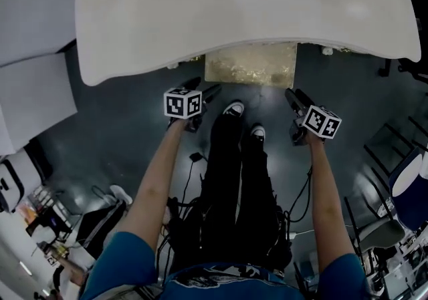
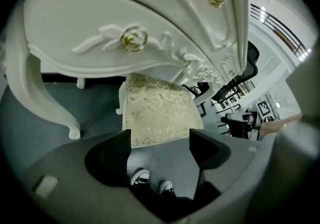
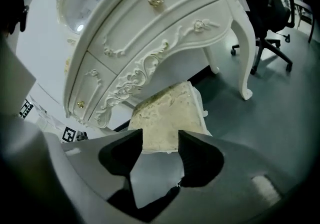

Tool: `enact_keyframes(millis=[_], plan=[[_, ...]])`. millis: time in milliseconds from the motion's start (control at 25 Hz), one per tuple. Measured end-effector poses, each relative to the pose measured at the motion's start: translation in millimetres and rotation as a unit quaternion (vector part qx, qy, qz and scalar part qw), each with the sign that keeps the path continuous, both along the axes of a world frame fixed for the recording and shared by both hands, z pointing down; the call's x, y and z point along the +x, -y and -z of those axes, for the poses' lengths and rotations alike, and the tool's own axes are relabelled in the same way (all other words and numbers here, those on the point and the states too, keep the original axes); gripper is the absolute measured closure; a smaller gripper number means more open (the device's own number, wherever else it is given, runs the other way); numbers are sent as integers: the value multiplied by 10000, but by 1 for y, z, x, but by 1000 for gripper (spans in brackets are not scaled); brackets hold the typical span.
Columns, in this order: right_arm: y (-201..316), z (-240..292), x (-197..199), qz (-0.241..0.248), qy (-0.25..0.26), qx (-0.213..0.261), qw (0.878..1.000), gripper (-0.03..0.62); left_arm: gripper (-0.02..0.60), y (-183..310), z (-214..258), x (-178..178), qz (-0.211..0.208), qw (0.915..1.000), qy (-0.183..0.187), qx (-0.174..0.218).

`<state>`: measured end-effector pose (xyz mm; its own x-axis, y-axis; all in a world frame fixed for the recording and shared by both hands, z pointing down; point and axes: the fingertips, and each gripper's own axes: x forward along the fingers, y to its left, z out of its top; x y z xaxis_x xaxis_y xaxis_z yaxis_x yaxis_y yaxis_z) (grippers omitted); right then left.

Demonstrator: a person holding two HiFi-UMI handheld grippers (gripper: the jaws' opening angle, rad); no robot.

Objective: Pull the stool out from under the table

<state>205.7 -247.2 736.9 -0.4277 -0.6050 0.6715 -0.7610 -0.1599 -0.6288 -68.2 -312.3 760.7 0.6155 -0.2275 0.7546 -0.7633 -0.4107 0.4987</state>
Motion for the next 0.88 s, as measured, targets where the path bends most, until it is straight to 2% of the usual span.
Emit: enact_keyframes(millis=[280,480,720,800,880], plan=[[12,-53,16,44,-13,18,10000,310,184,17,-44,-20,663,9974,-181,-221],[29,-78,30,-402,408,171,9982,268,160,30,-69,-17,1007,9938,-406,-244],[39,-102,23,-567,748,177,9954,240,128,40,-85,-6,1017,9924,-656,-237],[44,-107,24,-590,957,231,9934,219,97,45,-90,3,1080,9898,-875,-315],[48,-108,24,-579,1217,242,9906,209,98,48,-93,8,1228,9845,-1174,-428]])
